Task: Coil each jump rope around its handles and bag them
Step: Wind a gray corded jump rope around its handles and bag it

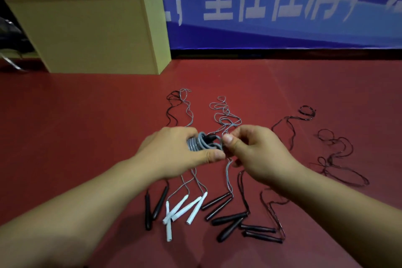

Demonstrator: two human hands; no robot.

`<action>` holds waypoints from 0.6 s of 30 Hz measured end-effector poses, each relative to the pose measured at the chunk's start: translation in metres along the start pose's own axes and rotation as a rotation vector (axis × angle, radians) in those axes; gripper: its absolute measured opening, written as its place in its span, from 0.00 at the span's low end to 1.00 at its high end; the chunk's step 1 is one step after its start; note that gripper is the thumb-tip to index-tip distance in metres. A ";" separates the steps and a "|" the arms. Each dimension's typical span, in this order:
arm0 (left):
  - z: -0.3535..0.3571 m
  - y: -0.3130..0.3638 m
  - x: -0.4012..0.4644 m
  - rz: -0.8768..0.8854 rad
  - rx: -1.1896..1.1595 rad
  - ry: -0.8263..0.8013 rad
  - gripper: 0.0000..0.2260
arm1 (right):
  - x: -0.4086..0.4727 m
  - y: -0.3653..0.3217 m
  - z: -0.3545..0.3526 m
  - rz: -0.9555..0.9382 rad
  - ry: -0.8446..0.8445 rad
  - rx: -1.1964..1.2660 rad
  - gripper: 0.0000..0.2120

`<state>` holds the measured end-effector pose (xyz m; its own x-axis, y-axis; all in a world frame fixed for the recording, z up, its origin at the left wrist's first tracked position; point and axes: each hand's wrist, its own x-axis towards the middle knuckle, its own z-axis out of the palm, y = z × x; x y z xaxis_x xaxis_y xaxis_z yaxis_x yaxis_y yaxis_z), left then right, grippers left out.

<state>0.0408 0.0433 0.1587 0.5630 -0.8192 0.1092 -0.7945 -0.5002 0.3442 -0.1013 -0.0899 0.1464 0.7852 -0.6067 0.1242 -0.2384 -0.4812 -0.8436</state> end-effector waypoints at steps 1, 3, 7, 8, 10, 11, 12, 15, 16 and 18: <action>-0.005 -0.004 0.000 -0.023 0.015 0.021 0.38 | 0.003 -0.003 0.005 -0.020 0.016 0.026 0.13; -0.015 -0.008 0.000 -0.052 0.026 0.047 0.39 | 0.007 -0.010 0.008 -0.048 0.041 0.089 0.12; -0.038 -0.022 -0.007 -0.144 -0.114 0.004 0.40 | 0.019 -0.035 0.009 -0.125 -0.046 0.144 0.11; -0.044 -0.028 -0.010 -0.162 -0.145 -0.031 0.39 | 0.021 -0.041 0.011 -0.154 -0.080 0.139 0.10; -0.051 -0.048 -0.020 -0.211 -0.232 -0.066 0.37 | 0.024 -0.053 0.023 -0.203 -0.157 0.127 0.09; -0.053 -0.060 -0.030 -0.246 -0.293 -0.067 0.38 | 0.025 -0.059 0.035 -0.200 -0.203 0.149 0.08; -0.052 -0.071 -0.038 -0.275 -0.350 -0.065 0.39 | 0.024 -0.062 0.046 -0.179 -0.237 0.186 0.07; -0.037 -0.101 -0.067 -0.364 -0.468 -0.001 0.40 | 0.021 -0.064 0.085 -0.114 -0.326 0.280 0.06; -0.028 -0.112 -0.080 -0.408 -0.518 0.034 0.40 | 0.018 -0.063 0.102 -0.092 -0.356 0.301 0.06; -0.008 -0.126 -0.099 -0.495 -0.619 0.088 0.43 | 0.014 -0.058 0.129 -0.057 -0.409 0.319 0.06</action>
<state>0.0871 0.1901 0.1116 0.8540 -0.5043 -0.1281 -0.1912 -0.5330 0.8242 -0.0029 0.0114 0.1297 0.9662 -0.2575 0.0144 -0.0524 -0.2508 -0.9666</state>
